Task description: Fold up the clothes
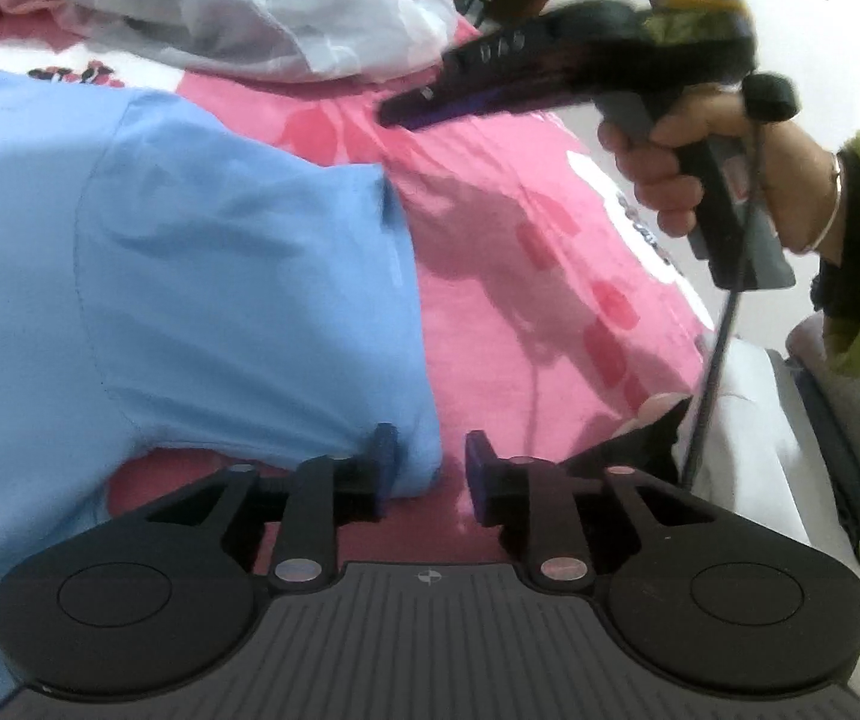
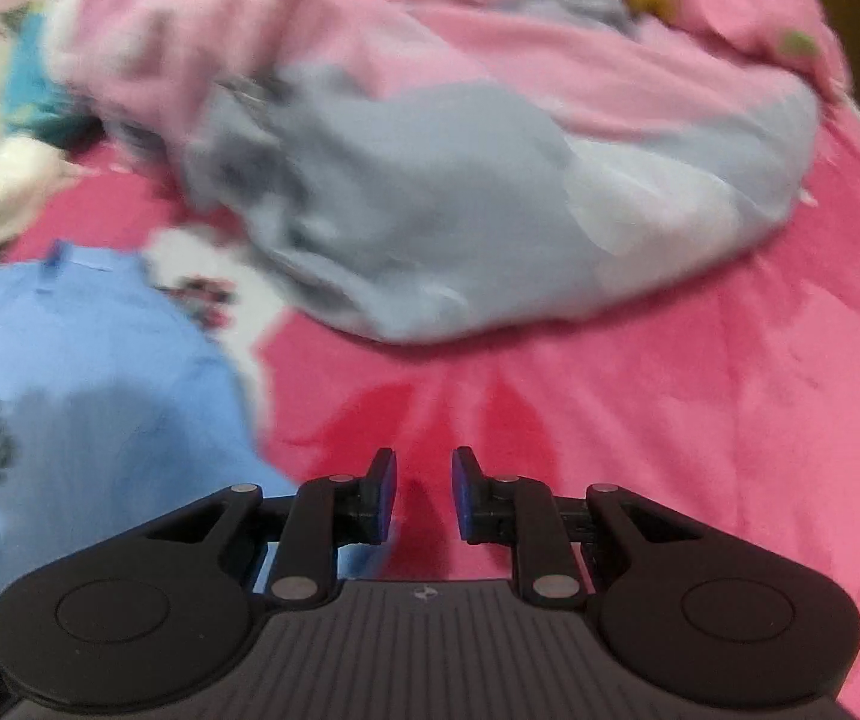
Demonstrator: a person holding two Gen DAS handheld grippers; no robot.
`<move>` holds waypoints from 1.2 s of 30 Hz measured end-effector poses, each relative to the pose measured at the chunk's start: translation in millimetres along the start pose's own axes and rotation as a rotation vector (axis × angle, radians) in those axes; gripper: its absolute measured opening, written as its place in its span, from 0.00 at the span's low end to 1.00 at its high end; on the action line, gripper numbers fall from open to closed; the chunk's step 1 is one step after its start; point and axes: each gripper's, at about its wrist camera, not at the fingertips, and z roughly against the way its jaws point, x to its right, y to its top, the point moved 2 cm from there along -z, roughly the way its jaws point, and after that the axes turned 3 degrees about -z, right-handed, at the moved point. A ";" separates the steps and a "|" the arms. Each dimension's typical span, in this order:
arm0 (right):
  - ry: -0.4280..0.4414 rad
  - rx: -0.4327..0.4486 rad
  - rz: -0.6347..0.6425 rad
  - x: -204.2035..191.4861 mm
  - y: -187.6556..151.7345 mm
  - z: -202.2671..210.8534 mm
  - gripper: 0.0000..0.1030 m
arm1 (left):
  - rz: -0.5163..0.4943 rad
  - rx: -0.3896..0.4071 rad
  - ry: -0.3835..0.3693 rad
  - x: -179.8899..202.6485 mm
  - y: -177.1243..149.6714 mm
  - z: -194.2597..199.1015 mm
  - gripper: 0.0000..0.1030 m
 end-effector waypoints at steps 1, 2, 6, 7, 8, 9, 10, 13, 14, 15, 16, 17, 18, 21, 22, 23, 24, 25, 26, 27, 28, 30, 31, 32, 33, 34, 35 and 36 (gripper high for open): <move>0.036 -0.011 0.047 -7.7 -1.7 -0.3 0.20 | -0.010 0.001 0.000 2.1 -1.3 -0.9 0.30; 0.063 -0.025 0.104 -16.7 -3.9 -2.1 0.20 | -0.011 0.003 0.001 2.8 -2.1 -1.4 0.31; 0.036 -0.146 0.270 -27.4 -22.0 -27.5 0.20 | 0.017 0.007 -0.002 0.5 -4.8 -3.9 0.33; 0.005 -0.183 0.298 -24.6 -27.6 -34.2 0.20 | 0.016 0.009 -0.001 -0.4 -5.2 -4.4 0.33; -0.004 -0.204 0.281 -19.5 -29.5 -34.3 0.20 | 0.016 0.010 -0.002 -1.5 -5.0 -4.4 0.33; 0.001 -0.215 0.238 -13.0 -29.1 -30.3 0.20 | 0.021 0.012 -0.005 -2.2 -5.6 -4.0 0.34; -0.022 -0.237 0.222 -8.3 -29.8 -26.5 0.20 | 0.025 0.015 -0.008 -2.9 -6.1 -3.6 0.34; -0.101 -0.297 0.187 0.9 -31.2 -15.9 0.20 | 0.033 0.015 -0.013 -4.3 -5.8 -3.0 0.34; -0.115 -0.310 0.166 3.5 -30.9 -12.6 0.20 | 0.035 0.014 -0.014 -4.6 -5.4 -2.8 0.34; -0.110 -0.302 0.134 5.6 -28.3 -8.7 0.20 | 0.037 0.014 -0.015 -5.0 -5.0 -2.5 0.34; -0.094 -0.280 0.096 7.3 -24.3 -4.4 0.20 | 0.041 0.016 -0.011 -4.9 -4.9 0.0 0.34; -0.073 -0.260 0.052 9.6 -20.5 -1.5 0.20 | 0.041 0.024 -0.001 -5.1 -4.1 2.3 0.34; -0.050 -0.241 0.002 12.4 -16.7 0.7 0.20 | 0.039 0.037 0.006 -5.1 -2.5 4.9 0.34; 0.006 -0.194 -0.132 18.6 -6.7 1.0 0.20 | -0.005 0.091 0.056 -2.2 4.0 15.4 0.34; 0.027 -0.182 -0.175 20.7 -4.5 1.1 0.21 | -0.022 0.101 0.073 -2.0 7.2 16.6 0.34; 0.053 -0.179 -0.219 22.3 -4.0 0.6 0.21 | -0.038 0.091 0.087 -1.9 9.2 12.0 0.34; 0.082 -0.180 -0.263 22.9 -4.5 -0.5 0.21 | -0.054 0.082 0.101 -1.7 11.2 7.4 0.34; 0.100 -0.189 -0.298 23.2 -5.1 -4.3 0.21 | -0.070 0.072 0.116 -1.6 13.2 2.8 0.34; 0.111 -0.204 -0.329 23.3 -5.7 -9.6 0.21 | -0.079 0.051 0.126 -1.8 13.3 -2.8 0.33; 0.123 -0.218 -0.359 23.4 -6.3 -14.9 0.21 | -0.088 0.030 0.136 -1.9 13.5 -8.3 0.30; 0.125 -0.232 -0.380 24.1 -8.1 -19.6 0.21 | -0.094 0.018 0.150 -2.0 12.9 -13.1 0.28; 0.117 -0.258 -0.409 26.1 -13.0 -28.6 0.21 | -0.093 0.025 0.160 -3.0 10.9 -13.3 0.22; 0.112 -0.266 -0.424 27.6 -15.9 -32.0 0.21 | -0.082 0.029 0.156 -4.3 10.2 -11.8 0.18; 0.107 -0.270 -0.438 29.3 -19.1 -34.9 0.20 | -0.072 0.032 0.152 -5.6 9.5 -10.4 0.12; 0.112 -0.265 -0.455 31.3 -21.0 -36.8 0.20 | -0.065 0.036 0.146 -6.6 8.6 -9.3 0.09; 0.123 -0.254 -0.474 33.5 -22.3 -38.2 0.18 | -0.059 0.039 0.140 -7.5 7.7 -8.3 0.07; 0.131 -0.243 -0.484 34.9 -23.3 -38.2 0.07 | -0.062 0.039 0.136 -6.8 6.9 -7.7 0.04; 0.139 -0.233 -0.488 35.3 -24.2 -37.2 0.03 | -0.065 0.039 0.132 -6.2 6.0 -7.2 0.03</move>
